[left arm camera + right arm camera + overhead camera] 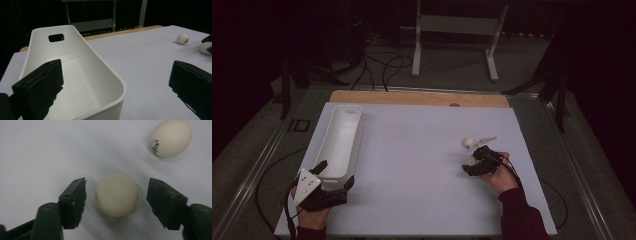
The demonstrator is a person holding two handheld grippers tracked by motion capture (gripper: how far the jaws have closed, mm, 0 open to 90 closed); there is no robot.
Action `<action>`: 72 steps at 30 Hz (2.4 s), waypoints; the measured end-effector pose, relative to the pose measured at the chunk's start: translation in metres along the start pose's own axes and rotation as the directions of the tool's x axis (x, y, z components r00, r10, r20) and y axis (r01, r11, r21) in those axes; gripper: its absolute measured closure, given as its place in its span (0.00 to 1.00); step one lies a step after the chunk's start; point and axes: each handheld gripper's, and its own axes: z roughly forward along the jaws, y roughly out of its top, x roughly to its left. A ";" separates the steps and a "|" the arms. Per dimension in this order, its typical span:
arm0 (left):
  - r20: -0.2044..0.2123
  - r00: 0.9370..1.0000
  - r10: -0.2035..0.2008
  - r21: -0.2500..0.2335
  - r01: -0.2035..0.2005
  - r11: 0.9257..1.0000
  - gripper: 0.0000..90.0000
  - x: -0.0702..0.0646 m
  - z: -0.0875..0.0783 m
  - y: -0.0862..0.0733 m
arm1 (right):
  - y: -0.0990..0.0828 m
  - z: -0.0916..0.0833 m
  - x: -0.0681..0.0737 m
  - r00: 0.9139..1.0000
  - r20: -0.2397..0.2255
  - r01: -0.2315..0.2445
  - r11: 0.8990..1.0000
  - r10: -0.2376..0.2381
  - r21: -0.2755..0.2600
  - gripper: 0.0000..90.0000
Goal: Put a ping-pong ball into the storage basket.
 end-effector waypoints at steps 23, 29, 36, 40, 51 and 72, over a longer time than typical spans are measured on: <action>0.002 1.000 0.006 0.003 -0.006 1.000 0.00 0.000 0.000 0.000 | 0.003 -0.002 0.008 1.000 0.003 0.003 1.000 -0.003 0.019 0.56; 0.002 1.000 0.006 0.004 -0.006 1.000 0.00 -0.001 0.001 0.000 | 0.010 -0.013 0.013 1.000 -0.012 0.004 1.000 -0.004 0.001 0.56; 0.002 1.000 0.009 0.006 -0.009 1.000 0.00 -0.001 0.001 0.000 | 0.019 -0.019 0.019 1.000 -0.022 0.011 1.000 -0.011 -0.013 0.56; 0.003 1.000 0.012 0.006 -0.012 1.000 0.00 -0.001 0.001 0.000 | 0.022 -0.021 0.022 1.000 -0.024 0.017 1.000 -0.018 -0.020 0.56; 0.004 1.000 0.017 0.009 -0.017 1.000 0.00 -0.002 0.001 0.000 | 0.034 -0.026 0.029 0.999 -0.033 0.031 0.999 -0.032 -0.038 0.56; 0.007 1.000 0.030 0.013 -0.030 0.999 0.00 -0.004 0.002 0.000 | 0.044 -0.024 0.034 0.998 -0.058 0.029 0.998 -0.032 -0.047 0.56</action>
